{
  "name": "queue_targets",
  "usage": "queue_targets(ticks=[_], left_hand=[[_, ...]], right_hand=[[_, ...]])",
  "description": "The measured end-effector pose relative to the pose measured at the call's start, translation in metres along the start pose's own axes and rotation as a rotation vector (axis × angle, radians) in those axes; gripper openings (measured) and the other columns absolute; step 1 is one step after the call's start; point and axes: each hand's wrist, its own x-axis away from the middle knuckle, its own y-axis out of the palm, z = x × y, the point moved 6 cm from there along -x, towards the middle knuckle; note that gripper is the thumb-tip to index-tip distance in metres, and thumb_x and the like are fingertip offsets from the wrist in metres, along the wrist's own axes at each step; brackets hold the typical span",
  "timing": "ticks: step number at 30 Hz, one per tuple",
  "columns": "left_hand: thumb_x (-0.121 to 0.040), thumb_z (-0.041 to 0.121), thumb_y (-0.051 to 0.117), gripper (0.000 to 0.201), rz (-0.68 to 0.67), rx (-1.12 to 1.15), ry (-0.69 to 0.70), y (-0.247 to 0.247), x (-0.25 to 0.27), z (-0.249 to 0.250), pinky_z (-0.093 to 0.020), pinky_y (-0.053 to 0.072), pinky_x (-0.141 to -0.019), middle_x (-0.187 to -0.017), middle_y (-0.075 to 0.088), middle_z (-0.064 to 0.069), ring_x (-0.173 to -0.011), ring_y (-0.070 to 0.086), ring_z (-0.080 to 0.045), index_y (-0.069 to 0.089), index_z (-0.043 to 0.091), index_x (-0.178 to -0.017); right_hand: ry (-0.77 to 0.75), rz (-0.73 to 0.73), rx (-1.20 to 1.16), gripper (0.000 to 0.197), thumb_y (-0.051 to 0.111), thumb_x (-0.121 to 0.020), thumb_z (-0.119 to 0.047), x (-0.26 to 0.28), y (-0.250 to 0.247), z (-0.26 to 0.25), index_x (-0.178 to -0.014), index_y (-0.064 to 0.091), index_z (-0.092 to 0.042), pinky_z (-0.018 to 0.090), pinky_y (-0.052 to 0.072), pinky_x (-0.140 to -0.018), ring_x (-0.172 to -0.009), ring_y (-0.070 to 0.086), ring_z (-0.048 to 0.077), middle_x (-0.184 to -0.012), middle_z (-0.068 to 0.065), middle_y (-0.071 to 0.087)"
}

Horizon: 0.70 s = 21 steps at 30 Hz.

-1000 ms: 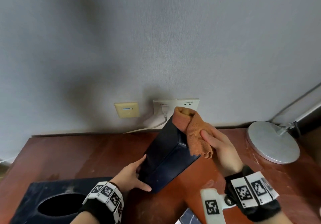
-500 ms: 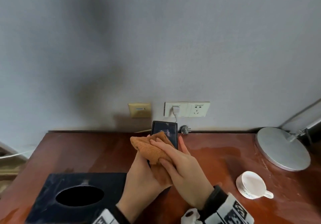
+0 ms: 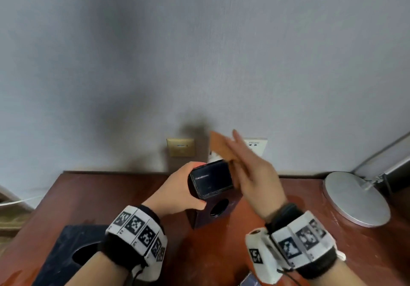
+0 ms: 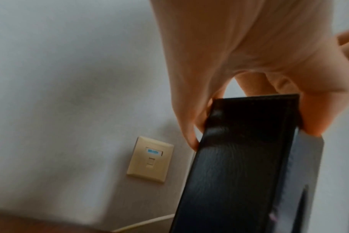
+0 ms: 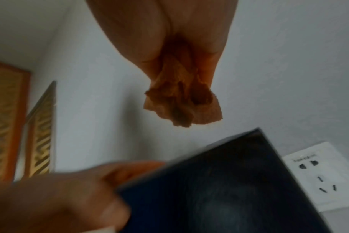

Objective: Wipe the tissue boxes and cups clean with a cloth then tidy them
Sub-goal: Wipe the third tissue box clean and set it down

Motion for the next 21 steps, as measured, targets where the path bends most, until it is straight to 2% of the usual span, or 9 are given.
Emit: queue_targets(ticks=[3,5,8,11,13,15,17,19,21], left_hand=[[-0.056,0.015,0.073,0.064,-0.055,0.013,0.070,0.002,-0.004,0.003,-0.012,0.043,-0.092,-0.113,0.063,0.011,-0.107,0.057,0.006,0.054,0.024,-0.117],[-0.061,0.010,0.075,0.051,-0.068,0.002,0.113,0.003,-0.005,0.006,-0.005,0.042,-0.084,-0.103,0.063,0.010,-0.099,0.057,0.013,0.057,0.018,-0.108],[-0.061,-0.007,0.076,0.052,-0.021,0.085,0.069,-0.004,-0.008,-0.001,-0.009,0.046,-0.076,-0.095,0.065,0.008,-0.088,0.061,0.009,0.056,0.019,-0.101],[-0.051,0.016,0.082,0.071,-0.009,0.150,-0.013,-0.008,-0.011,-0.011,-0.017,0.047,-0.092,-0.112,0.064,0.011,-0.105,0.060,0.003,0.051,0.033,-0.113],[-0.046,0.028,0.080,0.074,-0.035,0.150,-0.040,-0.008,-0.013,-0.014,-0.021,0.043,-0.100,-0.117,0.062,0.012,-0.113,0.056,0.000,0.049,0.037,-0.112],[-0.046,0.028,0.081,0.073,-0.038,0.139,-0.059,-0.007,-0.017,-0.016,-0.023,0.040,-0.105,-0.118,0.061,0.014,-0.115,0.055,0.000,0.049,0.037,-0.111],[-0.046,0.027,0.081,0.073,-0.038,0.130,-0.068,-0.005,-0.020,-0.017,-0.027,0.040,-0.106,-0.117,0.061,0.015,-0.115,0.055,-0.001,0.049,0.037,-0.111],[-0.044,0.029,0.081,0.074,-0.050,0.130,-0.072,-0.003,-0.023,-0.018,-0.033,0.042,-0.106,-0.117,0.061,0.015,-0.116,0.055,-0.003,0.049,0.038,-0.111],[-0.045,0.027,0.081,0.074,-0.057,0.143,-0.070,0.000,-0.025,-0.018,-0.036,0.043,-0.106,-0.116,0.062,0.013,-0.115,0.056,-0.004,0.050,0.036,-0.112]], right_hand=[[-0.200,-0.203,0.212,0.059,0.030,-0.080,-0.001,0.015,0.057,-0.016,-0.134,0.048,-0.015,0.039,0.029,-0.110,-0.137,0.031,0.018,-0.150,-0.001,0.028],[-0.238,-0.328,0.341,0.057,0.031,-0.076,-0.012,0.021,0.078,-0.016,-0.127,0.056,-0.012,0.043,0.042,-0.101,-0.130,0.044,0.020,-0.141,0.003,0.047],[-0.272,-0.319,0.434,0.055,0.033,-0.072,-0.017,0.015,0.077,-0.012,-0.117,0.065,-0.017,0.039,0.048,-0.091,-0.117,0.058,0.019,-0.126,-0.001,0.061],[-0.242,-0.284,0.463,0.051,0.039,-0.070,-0.011,0.009,0.060,0.009,-0.113,0.066,-0.015,0.042,0.044,-0.093,-0.114,0.060,0.021,-0.122,0.002,0.064],[-0.157,-0.223,0.449,0.053,0.040,-0.073,-0.003,0.006,0.040,0.027,-0.119,0.063,-0.014,0.041,0.039,-0.101,-0.122,0.051,0.017,-0.129,0.002,0.059],[-0.009,-0.210,0.393,0.058,0.040,-0.081,0.008,0.002,0.019,0.048,-0.132,0.051,-0.018,0.026,0.025,-0.113,-0.134,0.029,0.005,-0.144,-0.004,0.042],[0.097,-0.157,0.351,0.056,0.040,-0.087,0.007,0.002,0.005,0.059,-0.136,0.045,-0.018,0.016,0.014,-0.112,-0.139,0.025,0.007,-0.148,-0.004,0.035],[0.096,-0.043,0.357,0.052,0.037,-0.084,0.006,-0.003,0.003,0.048,-0.131,0.051,-0.011,0.026,0.021,-0.110,-0.135,0.038,0.021,-0.142,0.005,0.045],[-0.007,-0.075,0.360,0.056,0.030,-0.076,-0.002,-0.003,0.023,0.029,-0.124,0.058,-0.008,0.045,0.032,-0.105,-0.127,0.046,0.029,-0.134,0.009,0.054]])
